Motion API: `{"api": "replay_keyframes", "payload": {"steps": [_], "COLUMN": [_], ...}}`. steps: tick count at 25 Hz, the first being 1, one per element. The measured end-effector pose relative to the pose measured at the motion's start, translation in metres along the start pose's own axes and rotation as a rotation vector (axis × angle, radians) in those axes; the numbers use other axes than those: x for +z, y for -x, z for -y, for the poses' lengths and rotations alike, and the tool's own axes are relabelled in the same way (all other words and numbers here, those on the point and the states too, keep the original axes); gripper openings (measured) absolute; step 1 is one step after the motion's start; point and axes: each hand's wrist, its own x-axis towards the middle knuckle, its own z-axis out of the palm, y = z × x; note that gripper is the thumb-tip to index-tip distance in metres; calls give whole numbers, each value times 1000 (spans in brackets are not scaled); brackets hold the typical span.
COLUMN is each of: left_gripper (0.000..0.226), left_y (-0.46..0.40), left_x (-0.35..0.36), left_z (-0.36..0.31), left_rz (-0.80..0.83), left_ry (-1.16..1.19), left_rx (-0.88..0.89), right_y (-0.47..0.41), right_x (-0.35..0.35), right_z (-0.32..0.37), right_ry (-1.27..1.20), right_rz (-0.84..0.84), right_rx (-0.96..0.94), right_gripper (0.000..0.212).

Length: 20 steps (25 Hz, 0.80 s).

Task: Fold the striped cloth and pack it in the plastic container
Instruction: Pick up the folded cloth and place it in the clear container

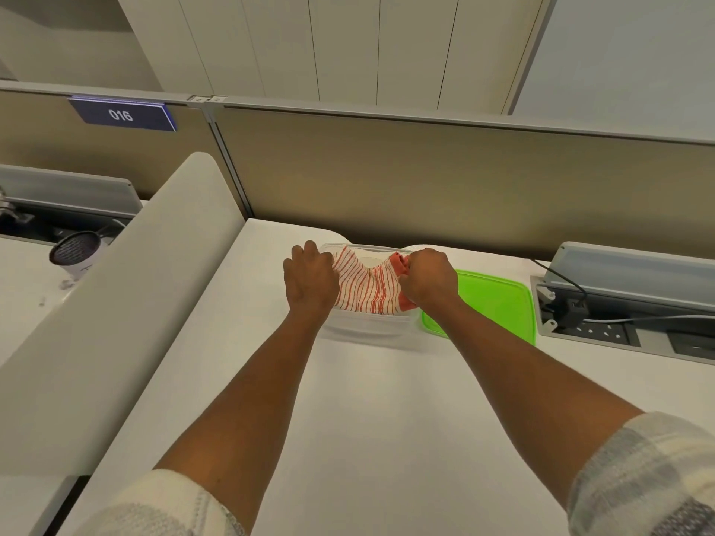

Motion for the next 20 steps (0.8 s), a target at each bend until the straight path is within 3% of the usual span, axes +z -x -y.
{"api": "replay_keyframes", "payload": {"steps": [7,11,14,20], "left_gripper": [36,47,49,52], "left_y": [3,8,10,11], "left_x": [-3,-5,-3,0], "left_z": [2,-2,-2,-2], "left_rz": [152,112,119,171], "left_ry": [232,262,263,192], "left_rx": [-135,-74,-45,-39], "right_y": [3,6,8,19], "right_x": [4,1,5,6], "right_z": [-11,-13,-16,-21], "right_ry": [65,59,77,49], "right_rz": [6,-16,-65,-43], "right_rx": [-17,-59,-69,-53], "right_gripper": [31,41,27,27]}}
